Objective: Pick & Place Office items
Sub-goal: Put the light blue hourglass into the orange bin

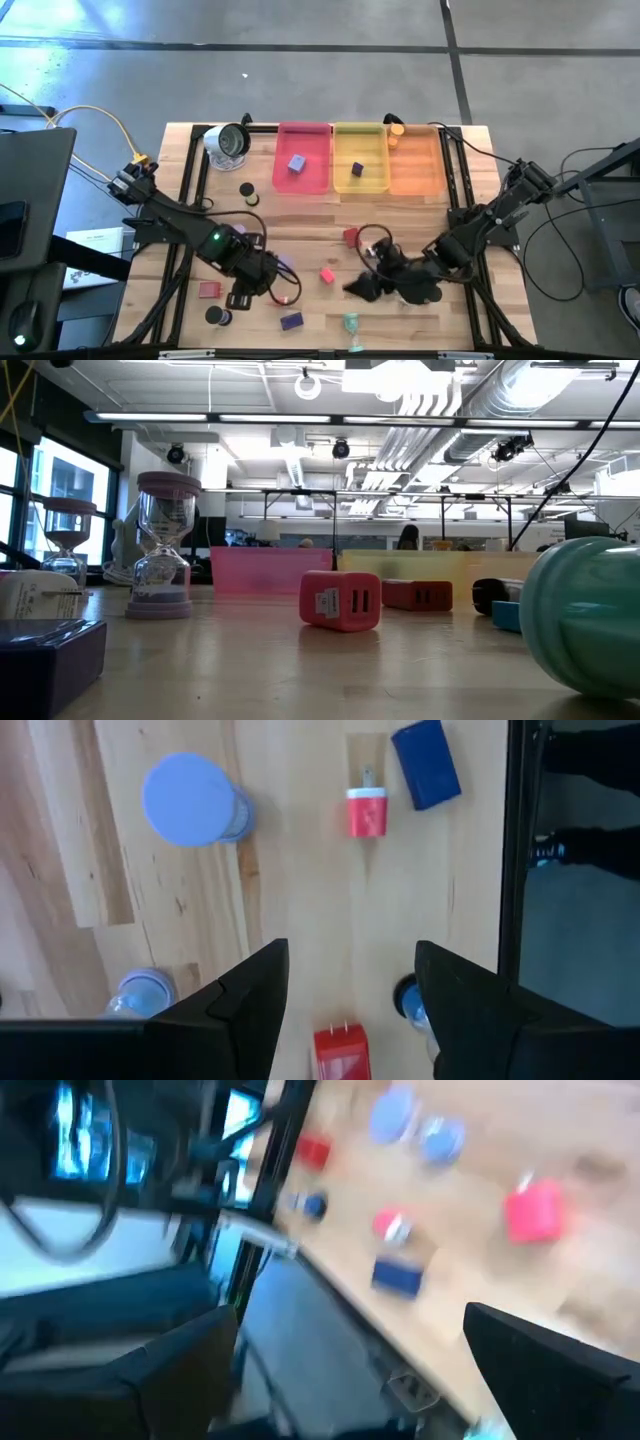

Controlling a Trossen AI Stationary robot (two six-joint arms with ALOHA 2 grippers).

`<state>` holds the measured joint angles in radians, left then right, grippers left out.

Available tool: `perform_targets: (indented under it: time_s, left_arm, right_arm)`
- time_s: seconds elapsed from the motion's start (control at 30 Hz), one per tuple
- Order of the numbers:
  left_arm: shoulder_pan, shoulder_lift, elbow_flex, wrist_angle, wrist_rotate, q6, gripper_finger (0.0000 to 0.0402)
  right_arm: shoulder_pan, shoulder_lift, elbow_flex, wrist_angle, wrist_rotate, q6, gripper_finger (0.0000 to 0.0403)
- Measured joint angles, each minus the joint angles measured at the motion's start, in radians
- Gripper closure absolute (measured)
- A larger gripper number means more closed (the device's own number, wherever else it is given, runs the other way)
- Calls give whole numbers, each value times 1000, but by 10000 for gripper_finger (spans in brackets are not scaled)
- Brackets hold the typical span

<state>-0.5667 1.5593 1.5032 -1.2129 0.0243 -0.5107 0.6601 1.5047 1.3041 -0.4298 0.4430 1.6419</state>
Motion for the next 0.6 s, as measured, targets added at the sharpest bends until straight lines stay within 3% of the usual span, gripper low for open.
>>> perform_targets:
  time_s: [0.13,0.33,0.47,0.6]
  left_arm:
    - [-12,0,0,0,0,3,190]
    - [-27,0,0,1,-6,18,190]
    - [-27,0,0,1,-29,17,190]
    - [-39,0,0,1,16,17,190]
  right_arm:
    - [2,-19,81,-159,-1,2,23]
    - [0,9,425,-538,9,-25,23]
    - [-12,95,656,-746,-24,-41,23]
    - [-22,204,844,-917,-77,-30,23]
